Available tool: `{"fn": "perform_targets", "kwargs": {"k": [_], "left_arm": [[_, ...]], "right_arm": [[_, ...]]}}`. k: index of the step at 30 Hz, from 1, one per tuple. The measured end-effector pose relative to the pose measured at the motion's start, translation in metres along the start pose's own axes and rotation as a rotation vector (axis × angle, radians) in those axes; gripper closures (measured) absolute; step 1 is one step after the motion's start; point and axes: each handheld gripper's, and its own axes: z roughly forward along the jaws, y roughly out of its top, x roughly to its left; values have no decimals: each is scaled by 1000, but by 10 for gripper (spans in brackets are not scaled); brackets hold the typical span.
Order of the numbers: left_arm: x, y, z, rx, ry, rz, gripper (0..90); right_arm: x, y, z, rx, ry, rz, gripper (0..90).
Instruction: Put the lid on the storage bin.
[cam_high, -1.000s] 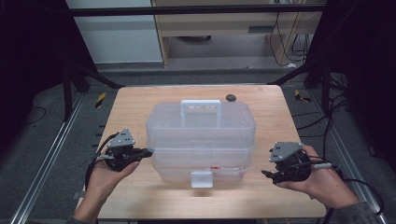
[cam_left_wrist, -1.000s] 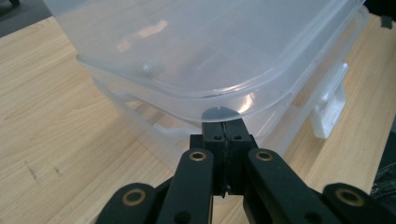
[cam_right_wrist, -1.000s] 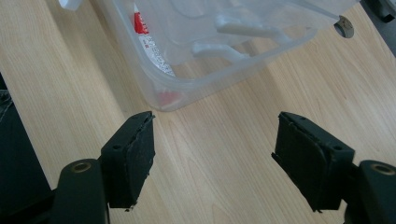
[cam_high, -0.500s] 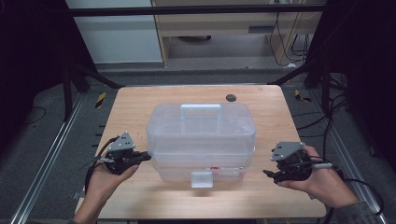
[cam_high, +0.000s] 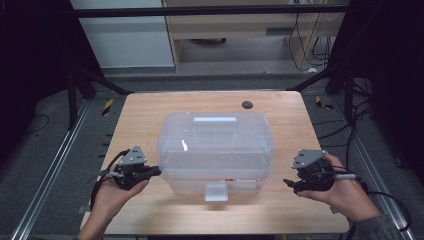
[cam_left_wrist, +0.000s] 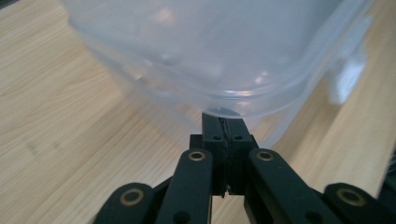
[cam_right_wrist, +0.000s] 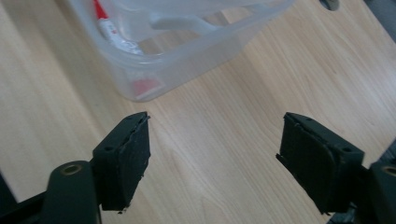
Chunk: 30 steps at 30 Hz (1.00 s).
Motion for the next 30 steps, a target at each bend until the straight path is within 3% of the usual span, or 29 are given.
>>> {"fn": "perform_targets", "kwargs": {"k": [1,4,7,9,14,19,23,27,30], "left_arm": [[4,-4,0,11,33,-6,829],[19,-13,1,14,103,-41,832],[35,-22,4,12,117,-93,802],[45,-28,8,15,148,-112,768],[65,-40,20,-3,184,-177,634],[79,-52,38,24,192,-241,367],[83,-61,53,25,190,-286,221],[85,-72,69,52,183,-320,142],[84,-77,77,70,169,-322,112]], "right_arm": [[-1,0,2,11,-17,19,201],[-6,-2,11,35,-81,66,185],[-15,-6,23,41,-127,128,177],[-20,-9,31,39,-146,165,173],[-29,-18,51,33,-176,247,161],[-33,-26,72,17,-188,309,145],[-36,-33,87,-1,-188,362,132],[-37,-42,103,-11,-170,418,123],[-37,-48,113,-28,-155,447,118]]}}
